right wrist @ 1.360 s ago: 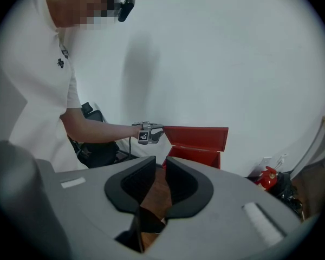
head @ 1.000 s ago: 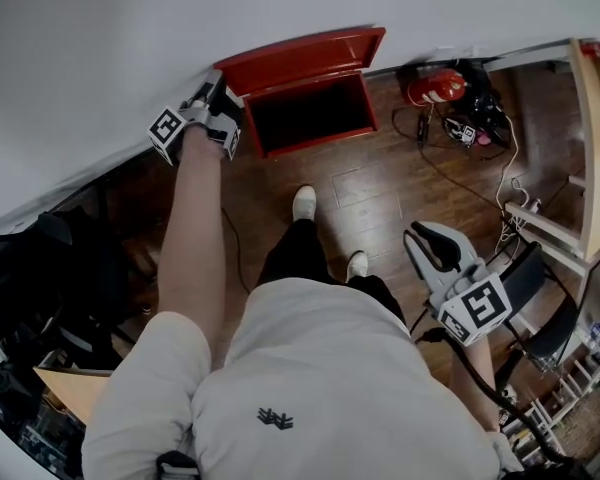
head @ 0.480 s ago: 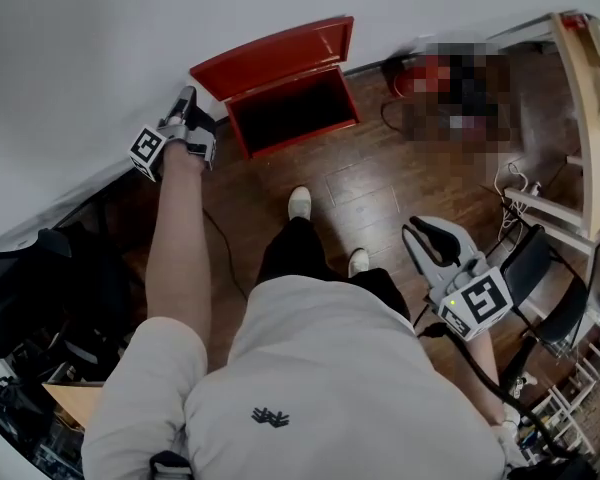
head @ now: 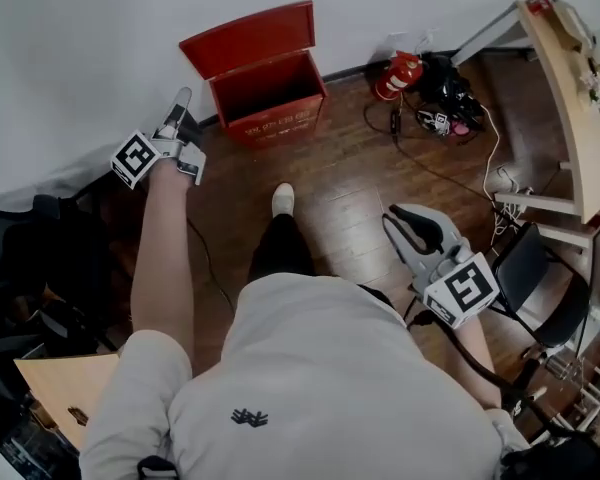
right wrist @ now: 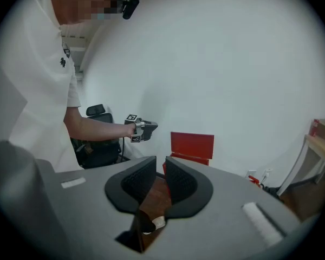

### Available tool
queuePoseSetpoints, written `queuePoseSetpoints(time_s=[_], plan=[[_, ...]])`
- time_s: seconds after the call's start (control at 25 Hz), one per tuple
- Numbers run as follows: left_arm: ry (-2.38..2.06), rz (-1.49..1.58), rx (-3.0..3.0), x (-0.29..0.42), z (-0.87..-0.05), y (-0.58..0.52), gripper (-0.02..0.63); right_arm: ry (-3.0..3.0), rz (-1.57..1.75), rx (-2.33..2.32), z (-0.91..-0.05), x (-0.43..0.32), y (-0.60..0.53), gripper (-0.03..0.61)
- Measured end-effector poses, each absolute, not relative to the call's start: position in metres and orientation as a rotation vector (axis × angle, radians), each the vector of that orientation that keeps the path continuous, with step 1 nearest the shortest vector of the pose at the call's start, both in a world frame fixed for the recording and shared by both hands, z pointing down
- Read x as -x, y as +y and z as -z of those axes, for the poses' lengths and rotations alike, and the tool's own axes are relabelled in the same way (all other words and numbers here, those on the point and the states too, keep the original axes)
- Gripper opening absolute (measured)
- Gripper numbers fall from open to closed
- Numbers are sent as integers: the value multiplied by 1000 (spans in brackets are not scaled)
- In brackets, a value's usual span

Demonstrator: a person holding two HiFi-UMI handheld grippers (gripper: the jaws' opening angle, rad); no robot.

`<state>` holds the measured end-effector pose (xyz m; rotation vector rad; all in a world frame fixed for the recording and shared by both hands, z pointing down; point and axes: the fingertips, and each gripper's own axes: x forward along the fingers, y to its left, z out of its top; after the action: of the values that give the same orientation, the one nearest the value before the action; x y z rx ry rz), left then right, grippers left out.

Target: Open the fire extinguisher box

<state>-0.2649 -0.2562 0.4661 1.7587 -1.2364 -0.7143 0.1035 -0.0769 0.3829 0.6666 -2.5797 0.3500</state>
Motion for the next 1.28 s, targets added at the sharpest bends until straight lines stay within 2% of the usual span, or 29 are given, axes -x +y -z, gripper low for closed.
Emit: queuePoseSetpoints(time_s=[0.2,0.52,0.88,1.28], plan=[[-1198,695,-1916,160,-394,-148,0,-2669,-281,-552,-379,-151,-13,54],[-1165,172,-2398,-2,-314,47,0,-2763,-282,-463,-350,-214,64,52],[-1052,-16,-2655,-73,-290,170,0,-2800,-290,-557,-341,-223,120,54],[-921,36,-2683,-74,-299,296,0,-2815,-140,-501,-317,-187,231,54]])
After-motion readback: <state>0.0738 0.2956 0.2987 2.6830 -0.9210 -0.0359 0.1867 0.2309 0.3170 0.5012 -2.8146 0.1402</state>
